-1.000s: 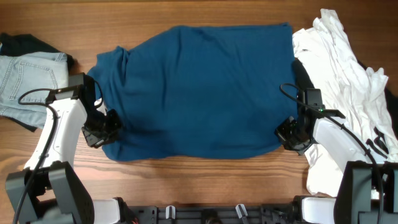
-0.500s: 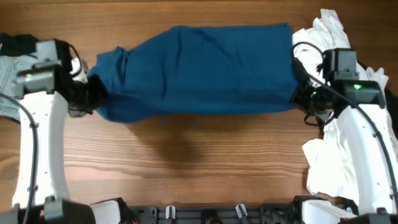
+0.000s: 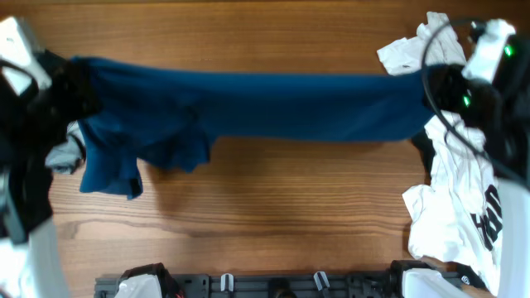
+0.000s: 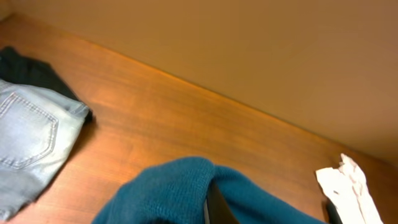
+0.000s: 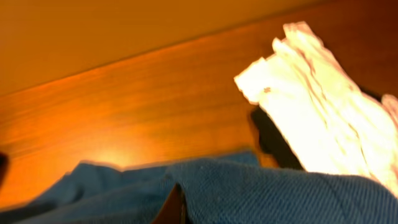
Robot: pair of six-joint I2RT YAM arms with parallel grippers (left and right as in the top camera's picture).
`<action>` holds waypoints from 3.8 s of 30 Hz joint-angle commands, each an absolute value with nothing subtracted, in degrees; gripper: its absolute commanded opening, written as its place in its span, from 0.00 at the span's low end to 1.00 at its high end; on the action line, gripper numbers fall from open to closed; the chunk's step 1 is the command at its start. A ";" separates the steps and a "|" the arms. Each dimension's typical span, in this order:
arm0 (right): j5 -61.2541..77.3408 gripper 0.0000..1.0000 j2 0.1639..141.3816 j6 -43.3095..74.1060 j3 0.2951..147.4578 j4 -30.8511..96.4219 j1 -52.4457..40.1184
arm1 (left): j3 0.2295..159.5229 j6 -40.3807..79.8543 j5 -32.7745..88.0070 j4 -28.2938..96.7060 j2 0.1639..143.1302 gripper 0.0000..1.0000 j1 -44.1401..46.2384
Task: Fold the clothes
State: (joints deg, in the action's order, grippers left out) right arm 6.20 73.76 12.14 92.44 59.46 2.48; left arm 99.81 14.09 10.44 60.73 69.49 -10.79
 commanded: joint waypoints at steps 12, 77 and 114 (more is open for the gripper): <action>11.09 0.04 98.26 20.40 108.81 5.52 2.59 | 122.78 21.15 17.12 5.10 103.83 0.04 -13.06; -11.99 0.04 109.38 20.99 80.23 76.73 2.59 | 73.12 18.98 15.75 50.74 106.32 0.59 -16.71; -2.90 0.05 109.38 16.45 80.23 70.78 2.59 | 86.65 16.95 11.53 72.51 105.32 0.84 -25.10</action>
